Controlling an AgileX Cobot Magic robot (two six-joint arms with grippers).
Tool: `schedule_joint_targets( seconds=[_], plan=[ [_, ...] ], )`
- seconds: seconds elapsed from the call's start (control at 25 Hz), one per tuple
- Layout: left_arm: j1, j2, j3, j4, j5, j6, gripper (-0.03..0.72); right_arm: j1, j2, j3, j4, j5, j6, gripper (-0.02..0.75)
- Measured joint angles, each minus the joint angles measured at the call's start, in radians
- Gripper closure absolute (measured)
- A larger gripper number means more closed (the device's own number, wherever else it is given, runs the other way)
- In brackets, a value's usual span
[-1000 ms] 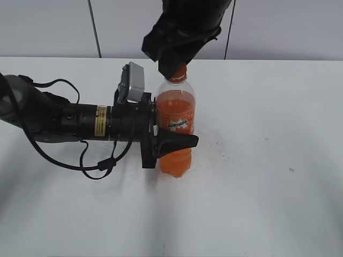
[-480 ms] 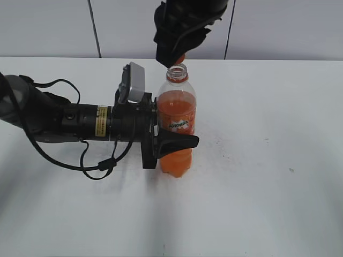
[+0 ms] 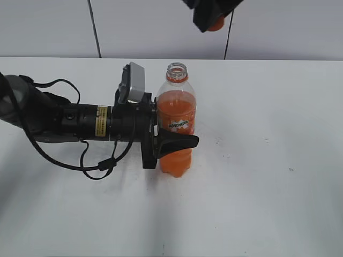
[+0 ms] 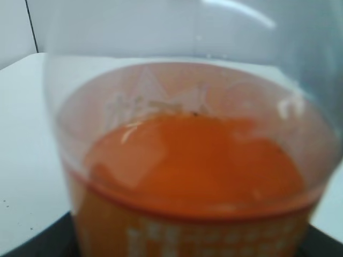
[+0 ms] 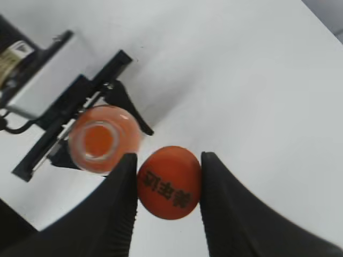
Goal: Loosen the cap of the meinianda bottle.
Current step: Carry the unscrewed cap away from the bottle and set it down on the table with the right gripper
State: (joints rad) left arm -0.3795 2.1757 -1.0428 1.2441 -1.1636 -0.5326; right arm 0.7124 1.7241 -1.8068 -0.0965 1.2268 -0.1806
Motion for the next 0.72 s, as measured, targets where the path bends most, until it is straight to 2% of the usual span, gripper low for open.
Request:
schedule_joint_targets(
  seconds=[0.28,0.48,0.72],
  plan=[
    [0.0,0.0,0.0,0.0,0.0,0.0,0.266,-0.179,-0.006,0.106,-0.04,-0.002,0.193,0.468],
    [0.0,0.0,0.0,0.0,0.0,0.0,0.266,-0.334,-0.008,0.257,-0.016,-0.01,0.224,0.468],
    [0.0,0.0,0.0,-0.001,0.0,0.0,0.266,-0.509,-0.053,0.514,0.088,-0.18,0.226,0.468]
  ],
)
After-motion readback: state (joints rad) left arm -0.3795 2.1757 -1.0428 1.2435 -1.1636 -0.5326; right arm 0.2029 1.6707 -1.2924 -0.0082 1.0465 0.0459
